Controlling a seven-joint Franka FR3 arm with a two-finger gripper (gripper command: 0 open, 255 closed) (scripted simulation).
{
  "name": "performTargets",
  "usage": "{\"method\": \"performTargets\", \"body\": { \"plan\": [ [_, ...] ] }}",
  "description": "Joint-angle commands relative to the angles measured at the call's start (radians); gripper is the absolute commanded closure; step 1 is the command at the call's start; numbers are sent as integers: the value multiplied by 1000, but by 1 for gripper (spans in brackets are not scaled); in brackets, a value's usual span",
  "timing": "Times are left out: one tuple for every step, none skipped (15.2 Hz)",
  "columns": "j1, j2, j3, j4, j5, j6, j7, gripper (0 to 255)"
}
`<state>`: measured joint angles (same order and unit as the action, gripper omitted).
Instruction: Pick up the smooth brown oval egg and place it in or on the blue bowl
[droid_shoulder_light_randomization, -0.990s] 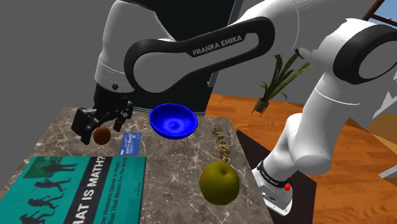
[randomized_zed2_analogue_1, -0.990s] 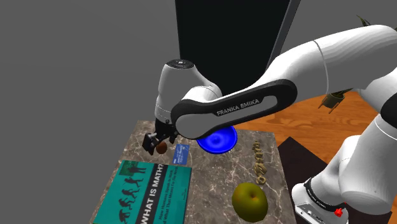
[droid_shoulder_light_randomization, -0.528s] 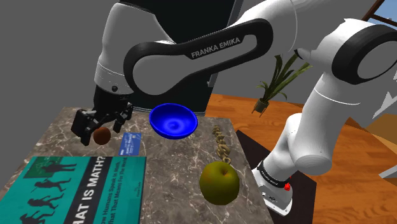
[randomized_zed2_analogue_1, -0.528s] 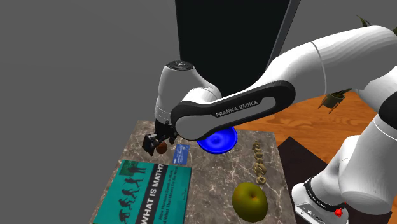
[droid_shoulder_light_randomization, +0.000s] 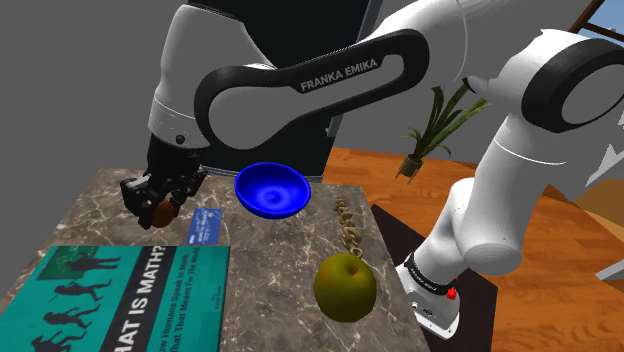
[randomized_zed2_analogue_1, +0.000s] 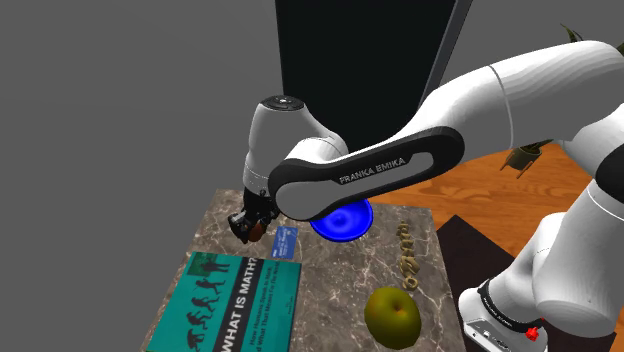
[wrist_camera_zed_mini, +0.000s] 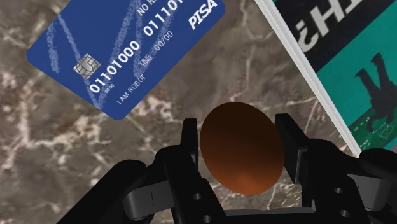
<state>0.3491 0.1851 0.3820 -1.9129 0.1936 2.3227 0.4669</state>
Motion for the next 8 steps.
{"method": "performTargets", "body": {
  "plan": [
    [0, 0, 0, 0, 0, 0, 0, 255],
    [0, 0, 0, 0, 0, 0, 0, 255],
    [-1, -5, 0, 7, 0, -12, 2, 255],
    [-1, -10, 0, 15, 1, -24, 3, 255],
    [-2, -15, 0, 23, 1, -37, 5, 255],
    [-2, -19, 0, 31, 1, -49, 7, 255],
    [-3, -23, 0, 40, 1, -61, 9, 255],
    [-3, -28, 0, 48, 1, -74, 11, 255]
  ]
}}
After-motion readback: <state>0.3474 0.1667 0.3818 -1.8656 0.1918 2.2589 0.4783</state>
